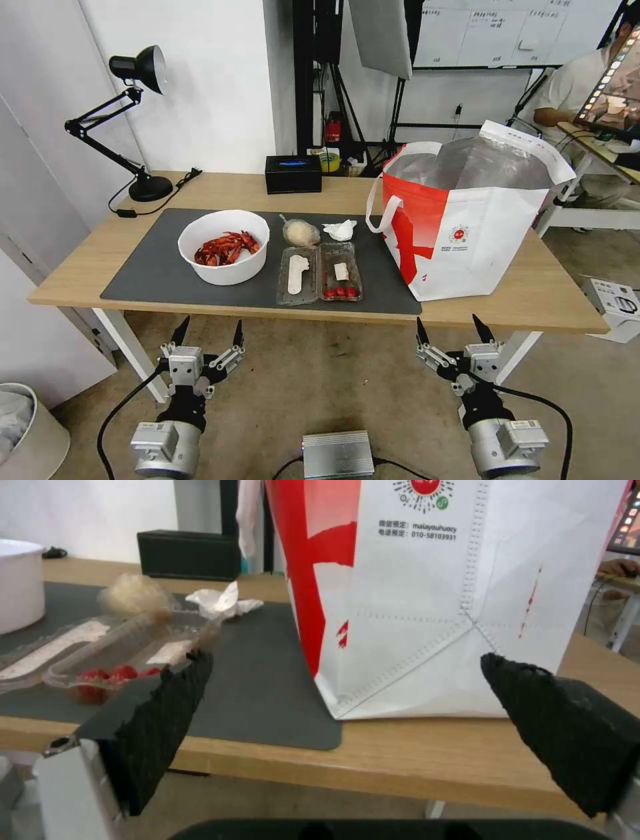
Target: Pick up the trash from the table and place it into the takeout bag.
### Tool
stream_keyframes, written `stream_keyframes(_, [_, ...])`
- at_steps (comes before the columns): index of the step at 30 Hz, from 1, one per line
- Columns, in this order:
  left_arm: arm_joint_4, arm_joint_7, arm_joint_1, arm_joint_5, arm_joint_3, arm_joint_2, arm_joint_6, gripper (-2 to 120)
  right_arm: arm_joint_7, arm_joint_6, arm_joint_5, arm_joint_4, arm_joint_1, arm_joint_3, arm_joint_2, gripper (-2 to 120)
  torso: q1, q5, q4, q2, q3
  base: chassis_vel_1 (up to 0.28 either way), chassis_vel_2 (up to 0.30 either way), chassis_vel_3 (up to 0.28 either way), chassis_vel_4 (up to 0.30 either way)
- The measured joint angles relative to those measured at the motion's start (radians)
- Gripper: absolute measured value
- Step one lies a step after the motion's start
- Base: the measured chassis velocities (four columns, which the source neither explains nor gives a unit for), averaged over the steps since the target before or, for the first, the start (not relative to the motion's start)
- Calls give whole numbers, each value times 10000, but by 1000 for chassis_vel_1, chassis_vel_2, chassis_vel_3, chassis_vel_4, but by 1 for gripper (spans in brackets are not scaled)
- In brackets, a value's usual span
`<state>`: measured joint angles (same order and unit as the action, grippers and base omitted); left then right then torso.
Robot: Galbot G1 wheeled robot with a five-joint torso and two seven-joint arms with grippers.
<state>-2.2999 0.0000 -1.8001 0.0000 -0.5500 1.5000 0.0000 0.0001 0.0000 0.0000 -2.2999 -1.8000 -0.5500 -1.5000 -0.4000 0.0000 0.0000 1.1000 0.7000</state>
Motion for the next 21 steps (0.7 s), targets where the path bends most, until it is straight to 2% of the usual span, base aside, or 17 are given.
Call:
stream_keyframes(12, [23,5,32,-59,1,-26,1,100,48,-4,27,28,6,-15,69,100,0,-1,0,0,0,0,0,0,0])
stream_keyframes(14, [268,-5,267,-466,35,-248,49,100,454,-73,310,343,47,-155,546,100,1,1,3,1,-1,0,0,0,0])
stream_keyframes(15, [268,-5,267,-466,35,-248,49,100,454,-73,310,343,47,-155,546,100,1,1,3,1,-1,0,0,0,0])
stream_keyframes(19, [1278,-128,1205,-2029,190,-1110,282,100,1764,-209,1357,1311,175,-658,2101,100,-1,2,0,-3,1,0,0,0,0])
stream_keyframes(21, [1513,-149,1431,-2403,236,-1308,331,100,1805,-112,1482,1320,191,-665,2199,100,-2,3,1,-3,2,0,0,0,0])
